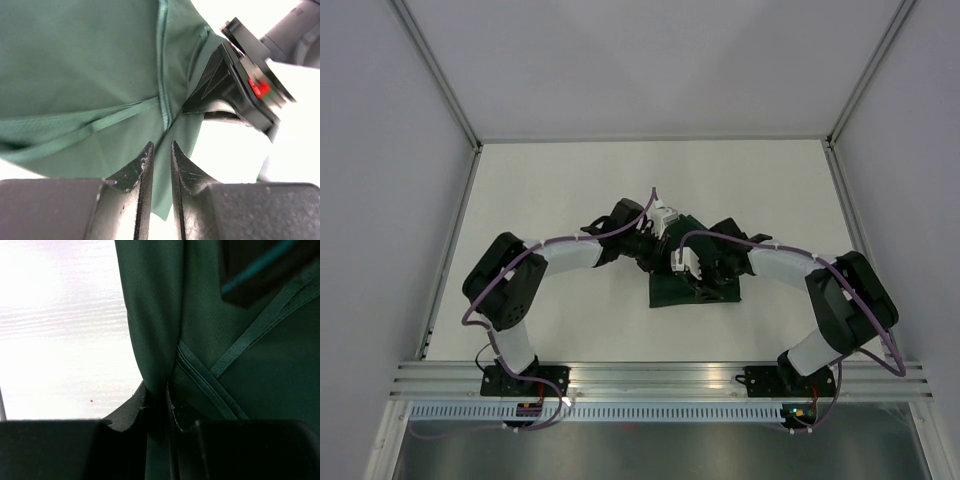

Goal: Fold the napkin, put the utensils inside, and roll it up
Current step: Roll the napkin with the utensil

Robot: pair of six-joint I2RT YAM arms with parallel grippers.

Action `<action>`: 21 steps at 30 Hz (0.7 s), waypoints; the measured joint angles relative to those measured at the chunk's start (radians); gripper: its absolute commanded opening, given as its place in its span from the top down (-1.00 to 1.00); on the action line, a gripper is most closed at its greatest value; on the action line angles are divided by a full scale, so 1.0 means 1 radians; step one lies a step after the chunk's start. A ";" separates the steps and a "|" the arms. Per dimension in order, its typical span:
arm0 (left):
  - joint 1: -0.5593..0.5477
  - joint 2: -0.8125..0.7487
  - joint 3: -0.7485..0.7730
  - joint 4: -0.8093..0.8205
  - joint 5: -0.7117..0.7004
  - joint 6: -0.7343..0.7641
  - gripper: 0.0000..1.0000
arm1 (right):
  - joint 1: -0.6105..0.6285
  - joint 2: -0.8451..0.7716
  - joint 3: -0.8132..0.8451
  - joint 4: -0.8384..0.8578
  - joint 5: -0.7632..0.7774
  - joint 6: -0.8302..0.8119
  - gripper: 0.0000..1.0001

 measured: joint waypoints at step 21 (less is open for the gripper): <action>-0.241 -0.348 -0.332 0.355 -0.491 0.117 0.37 | -0.233 0.526 0.451 -0.666 -0.311 -0.267 0.82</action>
